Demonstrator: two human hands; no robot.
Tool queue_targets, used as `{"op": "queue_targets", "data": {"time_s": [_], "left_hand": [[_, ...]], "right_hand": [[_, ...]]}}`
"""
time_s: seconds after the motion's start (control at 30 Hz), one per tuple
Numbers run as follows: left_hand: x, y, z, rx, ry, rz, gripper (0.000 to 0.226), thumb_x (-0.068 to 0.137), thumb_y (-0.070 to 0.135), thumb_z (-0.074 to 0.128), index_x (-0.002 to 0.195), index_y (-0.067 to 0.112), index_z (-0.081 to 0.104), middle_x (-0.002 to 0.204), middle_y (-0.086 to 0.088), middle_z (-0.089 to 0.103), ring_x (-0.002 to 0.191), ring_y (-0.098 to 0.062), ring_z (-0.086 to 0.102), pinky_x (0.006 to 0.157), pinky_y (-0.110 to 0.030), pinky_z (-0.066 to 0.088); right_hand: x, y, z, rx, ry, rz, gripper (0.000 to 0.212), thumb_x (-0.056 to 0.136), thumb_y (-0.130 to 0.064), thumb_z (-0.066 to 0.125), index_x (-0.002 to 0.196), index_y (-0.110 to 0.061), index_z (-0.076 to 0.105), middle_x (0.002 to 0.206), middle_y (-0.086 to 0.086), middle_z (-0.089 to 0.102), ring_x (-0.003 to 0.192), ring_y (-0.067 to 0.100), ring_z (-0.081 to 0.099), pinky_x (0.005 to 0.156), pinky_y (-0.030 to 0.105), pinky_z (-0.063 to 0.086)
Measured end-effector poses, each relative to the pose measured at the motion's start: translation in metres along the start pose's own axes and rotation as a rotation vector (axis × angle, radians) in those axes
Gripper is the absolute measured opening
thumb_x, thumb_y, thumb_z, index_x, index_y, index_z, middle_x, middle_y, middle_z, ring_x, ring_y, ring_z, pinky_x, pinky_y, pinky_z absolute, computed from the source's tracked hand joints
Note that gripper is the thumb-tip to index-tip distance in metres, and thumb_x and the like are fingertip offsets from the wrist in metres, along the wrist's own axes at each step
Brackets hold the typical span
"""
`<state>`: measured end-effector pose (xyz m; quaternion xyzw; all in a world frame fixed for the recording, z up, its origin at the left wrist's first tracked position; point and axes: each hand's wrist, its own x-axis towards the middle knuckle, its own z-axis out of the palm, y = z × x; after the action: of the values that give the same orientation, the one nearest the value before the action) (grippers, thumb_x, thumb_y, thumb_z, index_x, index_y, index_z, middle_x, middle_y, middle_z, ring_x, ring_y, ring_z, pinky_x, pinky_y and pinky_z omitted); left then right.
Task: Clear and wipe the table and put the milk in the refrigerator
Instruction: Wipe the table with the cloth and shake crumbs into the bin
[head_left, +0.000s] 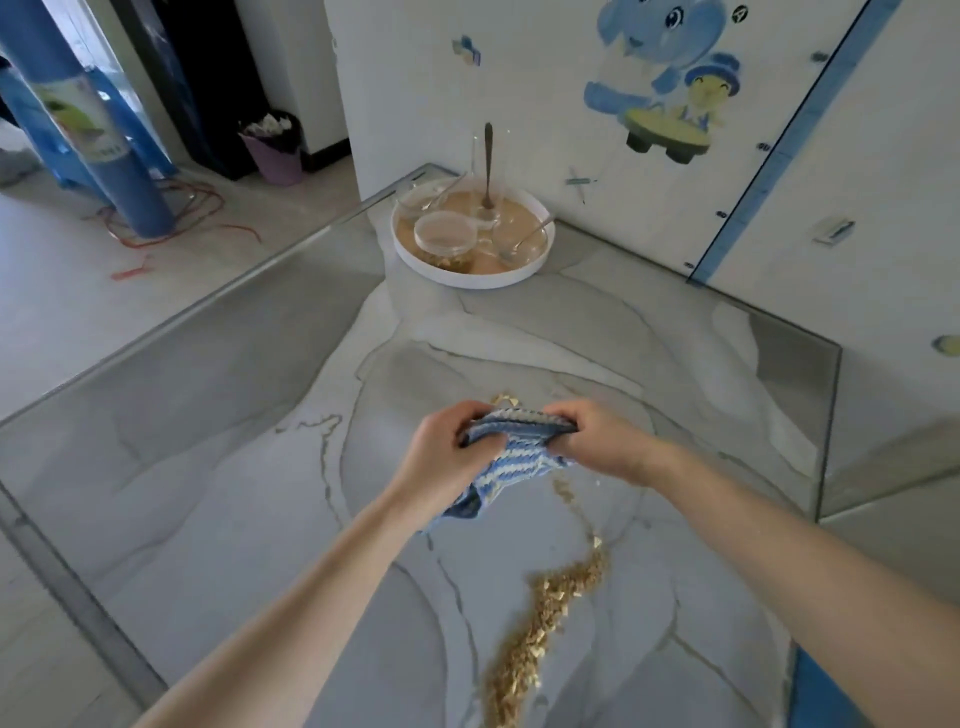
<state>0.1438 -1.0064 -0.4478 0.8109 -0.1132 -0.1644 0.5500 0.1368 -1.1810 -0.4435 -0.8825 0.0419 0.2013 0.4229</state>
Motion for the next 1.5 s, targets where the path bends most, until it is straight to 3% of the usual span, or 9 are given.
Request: {"op": "queue_targets", "data": {"time_s": [0.3, 0.5, 0.6, 0.73, 0.9, 1.2, 1.3, 1.4, 1.5], "left_hand": [[0.142, -0.014, -0.051, 0.292, 0.091, 0.231, 0.024, 0.087, 0.003, 0.051, 0.11, 0.009, 0.057, 0.09, -0.001, 0.058, 0.085, -0.019, 0.053, 0.066, -0.022, 0.032], [0.195, -0.055, -0.036, 0.334, 0.131, 0.184, 0.028, 0.091, 0.007, 0.044, 0.118, 0.009, 0.051, 0.107, -0.013, 0.062, 0.1, -0.028, 0.056, 0.068, -0.022, 0.03], [0.204, -0.081, -0.022, 0.355, 0.055, 0.125, 0.032, 0.092, 0.008, 0.043, 0.123, 0.011, 0.049, 0.115, -0.012, 0.061, 0.108, -0.028, 0.054, 0.073, -0.024, 0.032], [0.2, -0.094, -0.007, 0.44, -0.081, 0.062, 0.034, 0.094, 0.011, 0.04, 0.127, 0.015, 0.048, 0.116, -0.013, 0.061, 0.107, -0.029, 0.054, 0.068, -0.024, 0.031], [0.166, -0.088, 0.016, 0.461, -0.235, 0.105, 0.029, 0.092, 0.009, 0.044, 0.119, 0.012, 0.053, 0.111, -0.014, 0.063, 0.104, -0.028, 0.056, 0.068, -0.023, 0.031], [0.073, -0.076, 0.067, 0.474, -0.447, 0.138, 0.041, 0.093, 0.01, 0.046, 0.134, 0.018, 0.044, 0.127, -0.008, 0.058, 0.118, -0.023, 0.053, 0.087, -0.024, 0.037], [0.045, -0.071, 0.077, 0.47, -0.509, 0.133, 0.041, 0.094, 0.01, 0.045, 0.133, 0.019, 0.045, 0.127, -0.006, 0.058, 0.117, -0.021, 0.053, 0.084, -0.022, 0.037], [0.024, -0.065, 0.081, 0.439, -0.544, 0.101, 0.032, 0.094, 0.012, 0.046, 0.125, 0.015, 0.051, 0.117, -0.007, 0.061, 0.106, -0.019, 0.057, 0.072, -0.02, 0.034], [0.018, -0.049, 0.075, 0.389, -0.533, 0.105, 0.027, 0.091, 0.009, 0.047, 0.115, 0.016, 0.056, 0.1, -0.004, 0.063, 0.09, -0.012, 0.055, 0.067, -0.021, 0.035]], "right_hand": [[0.129, -0.033, -0.034, -0.054, 0.18, -0.114, 0.019, 0.081, 0.007, 0.045, 0.078, -0.01, 0.053, 0.059, -0.003, 0.043, 0.054, 0.002, 0.042, 0.049, 0.012, 0.029], [0.194, -0.012, -0.026, -0.103, 0.287, -0.094, 0.023, 0.082, 0.007, 0.042, 0.092, 0.005, 0.062, 0.08, 0.013, 0.051, 0.079, 0.018, 0.046, 0.057, 0.024, 0.032], [0.206, 0.012, -0.014, -0.153, 0.217, -0.024, 0.023, 0.081, 0.007, 0.043, 0.09, -0.002, 0.063, 0.083, 0.015, 0.055, 0.084, 0.022, 0.051, 0.066, 0.026, 0.032], [0.196, 0.032, -0.005, -0.259, 0.12, 0.057, 0.03, 0.084, 0.003, 0.044, 0.106, -0.004, 0.063, 0.111, 0.021, 0.063, 0.106, 0.031, 0.056, 0.072, 0.023, 0.032], [0.148, 0.057, -0.002, -0.251, 0.076, 0.071, 0.025, 0.079, 0.006, 0.045, 0.096, 0.003, 0.063, 0.108, 0.022, 0.064, 0.104, 0.03, 0.058, 0.078, 0.033, 0.041], [0.022, 0.09, 0.021, -0.19, 0.014, 0.126, 0.04, 0.079, 0.008, 0.045, 0.114, -0.003, 0.062, 0.126, 0.01, 0.059, 0.119, 0.021, 0.051, 0.09, 0.021, 0.035], [-0.007, 0.097, 0.028, -0.177, -0.017, 0.169, 0.035, 0.077, 0.009, 0.043, 0.101, -0.004, 0.064, 0.114, 0.014, 0.062, 0.109, 0.023, 0.055, 0.084, 0.024, 0.039], [-0.028, 0.096, 0.025, -0.159, -0.045, 0.217, 0.033, 0.075, 0.01, 0.039, 0.06, -0.017, 0.049, 0.067, 0.004, 0.051, 0.071, 0.021, 0.05, 0.059, 0.028, 0.033], [-0.041, 0.085, 0.013, -0.132, -0.02, 0.187, 0.035, 0.077, 0.008, 0.041, 0.061, -0.02, 0.052, 0.06, -0.002, 0.045, 0.057, 0.009, 0.041, 0.053, 0.022, 0.028]]}}
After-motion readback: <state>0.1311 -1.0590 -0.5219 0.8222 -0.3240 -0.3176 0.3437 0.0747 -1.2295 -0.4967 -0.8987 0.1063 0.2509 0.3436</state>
